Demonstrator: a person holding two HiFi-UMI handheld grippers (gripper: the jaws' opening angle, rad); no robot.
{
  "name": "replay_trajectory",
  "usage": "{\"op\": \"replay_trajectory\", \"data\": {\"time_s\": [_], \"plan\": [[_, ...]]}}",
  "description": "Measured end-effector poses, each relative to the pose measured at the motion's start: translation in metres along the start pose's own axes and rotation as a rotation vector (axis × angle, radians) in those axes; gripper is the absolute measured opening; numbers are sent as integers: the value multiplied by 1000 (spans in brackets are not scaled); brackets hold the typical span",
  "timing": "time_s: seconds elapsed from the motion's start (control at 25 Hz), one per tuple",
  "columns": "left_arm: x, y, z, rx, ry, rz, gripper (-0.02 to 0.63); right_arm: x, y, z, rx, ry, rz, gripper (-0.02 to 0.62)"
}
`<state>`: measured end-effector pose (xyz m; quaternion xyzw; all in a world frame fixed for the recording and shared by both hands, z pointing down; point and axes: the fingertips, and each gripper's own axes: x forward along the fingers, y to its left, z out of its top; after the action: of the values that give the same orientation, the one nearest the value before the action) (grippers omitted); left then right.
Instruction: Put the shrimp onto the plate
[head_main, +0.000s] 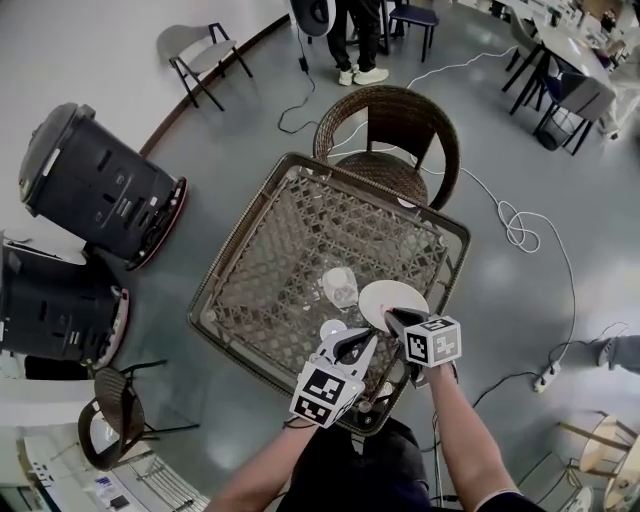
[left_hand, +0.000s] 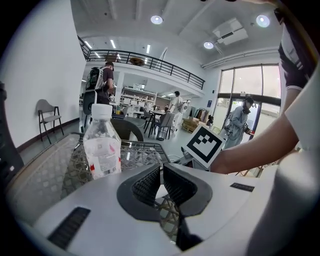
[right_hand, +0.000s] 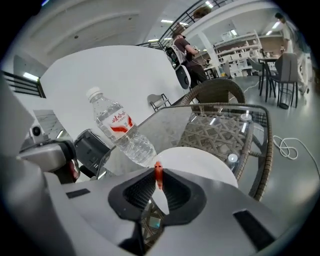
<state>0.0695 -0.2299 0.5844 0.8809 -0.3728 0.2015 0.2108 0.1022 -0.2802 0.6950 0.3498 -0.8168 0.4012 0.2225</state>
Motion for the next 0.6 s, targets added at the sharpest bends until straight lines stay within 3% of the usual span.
{"op": "replay_trajectory", "data": {"time_s": [0.6], "plan": [[7, 5, -17, -23, 37, -41, 29, 15, -7, -5, 75, 6, -14, 46]]}}
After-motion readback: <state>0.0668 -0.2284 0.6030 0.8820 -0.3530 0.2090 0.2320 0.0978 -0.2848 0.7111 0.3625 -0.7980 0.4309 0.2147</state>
